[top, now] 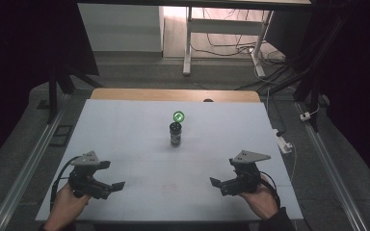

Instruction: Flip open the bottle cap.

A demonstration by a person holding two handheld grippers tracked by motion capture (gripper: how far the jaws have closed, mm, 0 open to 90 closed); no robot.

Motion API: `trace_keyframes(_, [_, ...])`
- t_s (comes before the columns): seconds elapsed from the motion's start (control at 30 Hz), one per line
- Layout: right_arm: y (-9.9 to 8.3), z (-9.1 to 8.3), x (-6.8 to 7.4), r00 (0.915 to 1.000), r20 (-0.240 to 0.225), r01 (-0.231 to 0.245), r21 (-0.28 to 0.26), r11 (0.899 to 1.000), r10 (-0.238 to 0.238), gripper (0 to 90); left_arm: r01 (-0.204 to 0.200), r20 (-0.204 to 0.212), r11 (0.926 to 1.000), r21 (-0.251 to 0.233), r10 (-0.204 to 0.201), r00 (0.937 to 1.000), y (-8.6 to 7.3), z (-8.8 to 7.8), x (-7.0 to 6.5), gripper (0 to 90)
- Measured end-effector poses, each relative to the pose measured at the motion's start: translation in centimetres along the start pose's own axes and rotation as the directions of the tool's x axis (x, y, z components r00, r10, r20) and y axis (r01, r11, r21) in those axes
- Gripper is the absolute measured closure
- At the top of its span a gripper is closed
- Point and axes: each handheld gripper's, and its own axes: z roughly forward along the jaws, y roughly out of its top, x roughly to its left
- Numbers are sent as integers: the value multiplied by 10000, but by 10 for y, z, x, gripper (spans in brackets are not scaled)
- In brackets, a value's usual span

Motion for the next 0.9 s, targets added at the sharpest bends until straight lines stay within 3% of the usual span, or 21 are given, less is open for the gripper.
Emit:
trace_keyframes(0.3, [-25, -26, -7, 9975, 436, -551, -210, 9983, 560, 0, 697, -505, 9965, -452, -720, 9961, -27, -28, 3, 0])
trace_keyframes(0.53, [-43, -43, -13, 9911, 951, -912, -214, 9956, 929, 0, 1132, -969, 9910, -713, -1199, 9881, -48, -46, 5, 0])
trace_keyframes(0.9, [-67, -62, -19, 9768, 1586, -1456, 2, 9893, 1438, 0, 1447, -1591, 9868, -729, -1548, 9751, -69, -60, 6, 0])
